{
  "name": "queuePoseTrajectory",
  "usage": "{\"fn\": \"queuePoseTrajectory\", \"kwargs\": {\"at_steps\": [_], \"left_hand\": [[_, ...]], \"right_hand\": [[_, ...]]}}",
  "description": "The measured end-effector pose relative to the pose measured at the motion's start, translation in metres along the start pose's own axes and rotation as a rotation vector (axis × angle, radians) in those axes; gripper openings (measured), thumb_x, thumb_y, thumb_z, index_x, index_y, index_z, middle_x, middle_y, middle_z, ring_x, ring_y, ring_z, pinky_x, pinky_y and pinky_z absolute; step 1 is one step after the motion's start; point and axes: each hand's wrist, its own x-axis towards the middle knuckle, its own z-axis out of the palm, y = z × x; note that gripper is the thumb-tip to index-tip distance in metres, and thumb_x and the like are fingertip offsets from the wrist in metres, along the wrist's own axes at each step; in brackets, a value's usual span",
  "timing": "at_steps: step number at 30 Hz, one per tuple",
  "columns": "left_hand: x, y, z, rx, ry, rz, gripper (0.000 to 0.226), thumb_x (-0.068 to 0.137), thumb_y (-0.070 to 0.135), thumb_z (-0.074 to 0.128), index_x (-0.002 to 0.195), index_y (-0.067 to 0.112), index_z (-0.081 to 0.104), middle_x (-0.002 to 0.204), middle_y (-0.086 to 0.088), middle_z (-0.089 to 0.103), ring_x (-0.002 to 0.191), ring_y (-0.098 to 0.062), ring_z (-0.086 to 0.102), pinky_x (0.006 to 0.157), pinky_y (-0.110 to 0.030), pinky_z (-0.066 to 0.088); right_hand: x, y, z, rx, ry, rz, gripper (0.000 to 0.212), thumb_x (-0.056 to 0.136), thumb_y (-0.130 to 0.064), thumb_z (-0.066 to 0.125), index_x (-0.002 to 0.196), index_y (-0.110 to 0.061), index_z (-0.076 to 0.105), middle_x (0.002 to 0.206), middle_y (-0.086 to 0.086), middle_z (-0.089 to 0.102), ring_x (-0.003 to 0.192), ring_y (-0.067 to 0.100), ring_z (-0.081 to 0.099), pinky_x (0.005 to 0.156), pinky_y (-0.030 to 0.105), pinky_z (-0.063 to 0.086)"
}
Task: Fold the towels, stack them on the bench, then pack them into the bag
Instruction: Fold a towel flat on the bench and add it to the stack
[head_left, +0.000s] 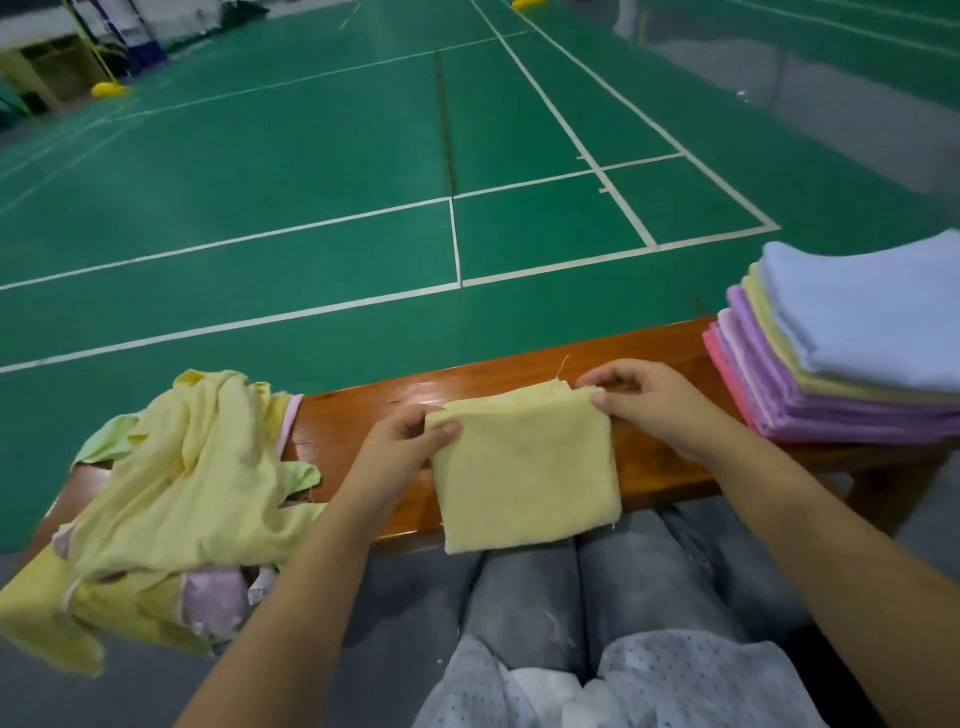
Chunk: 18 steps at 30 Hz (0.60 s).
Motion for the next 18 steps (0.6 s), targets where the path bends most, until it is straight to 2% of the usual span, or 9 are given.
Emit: {"fn": "queuePoseTrajectory", "kwargs": {"at_steps": [2, 5, 8, 11, 14, 18], "left_hand": [[0.024, 0.002, 0.005, 0.029, 0.05, -0.04, 0.011, 0.093, 0.02, 0.06, 0.098, 0.012, 0.066, 0.094, -0.004, 0.069, 0.084, -0.014, 0.067, 0.069, -0.026, 0.055], [0.059, -0.003, 0.012, 0.116, 0.12, -0.113, 0.018, 0.095, 0.027, 0.057, 0.108, 0.015, 0.062, 0.11, -0.005, 0.066, 0.099, -0.02, 0.063, 0.085, -0.034, 0.055], [0.076, -0.008, 0.019, 0.238, 0.189, -0.166, 0.046, 0.096, 0.034, 0.055, 0.136, 0.014, 0.045, 0.135, -0.003, 0.053, 0.114, -0.017, 0.053, 0.093, -0.032, 0.045], [0.065, -0.022, 0.02, 0.328, 0.222, -0.322, 0.063, 0.095, 0.036, 0.056, 0.146, 0.01, 0.029, 0.148, -0.008, 0.039, 0.132, -0.027, 0.041, 0.102, -0.038, 0.038], [0.041, -0.043, 0.018, 0.344, 0.225, -0.432, 0.067, 0.093, 0.037, 0.058, 0.145, 0.007, 0.029, 0.145, -0.01, 0.041, 0.124, -0.028, 0.047, 0.102, -0.044, 0.045], [0.022, -0.051, 0.028, 0.385, 0.153, -0.463, 0.059, 0.093, 0.039, 0.059, 0.135, 0.003, 0.039, 0.122, -0.007, 0.051, 0.097, -0.02, 0.047, 0.083, -0.037, 0.051]], "right_hand": [[0.026, -0.002, 0.007, -0.039, 0.065, -0.002, 0.017, 0.092, -0.011, 0.058, 0.106, -0.017, 0.064, 0.103, -0.002, 0.063, 0.097, 0.015, 0.06, 0.078, 0.027, 0.052], [0.061, 0.005, 0.018, -0.139, 0.139, 0.004, 0.018, 0.092, -0.012, 0.057, 0.109, -0.016, 0.063, 0.109, 0.001, 0.062, 0.104, 0.019, 0.058, 0.083, 0.027, 0.046], [0.076, 0.015, 0.032, -0.237, 0.209, 0.122, 0.041, 0.093, -0.024, 0.058, 0.132, -0.014, 0.049, 0.137, 0.008, 0.044, 0.121, 0.025, 0.049, 0.096, 0.034, 0.042], [0.062, 0.031, 0.043, -0.18, 0.237, 0.283, 0.057, 0.093, -0.029, 0.058, 0.143, -0.016, 0.034, 0.148, 0.011, 0.029, 0.127, 0.03, 0.043, 0.098, 0.038, 0.042], [0.041, 0.05, 0.047, -0.123, 0.255, 0.35, 0.059, 0.092, -0.03, 0.059, 0.143, -0.016, 0.034, 0.145, 0.011, 0.034, 0.126, 0.029, 0.043, 0.095, 0.039, 0.043], [0.025, 0.057, 0.056, -0.076, 0.216, 0.4, 0.062, 0.09, -0.028, 0.061, 0.143, -0.012, 0.033, 0.14, 0.01, 0.042, 0.12, 0.027, 0.048, 0.087, 0.036, 0.045]]}}
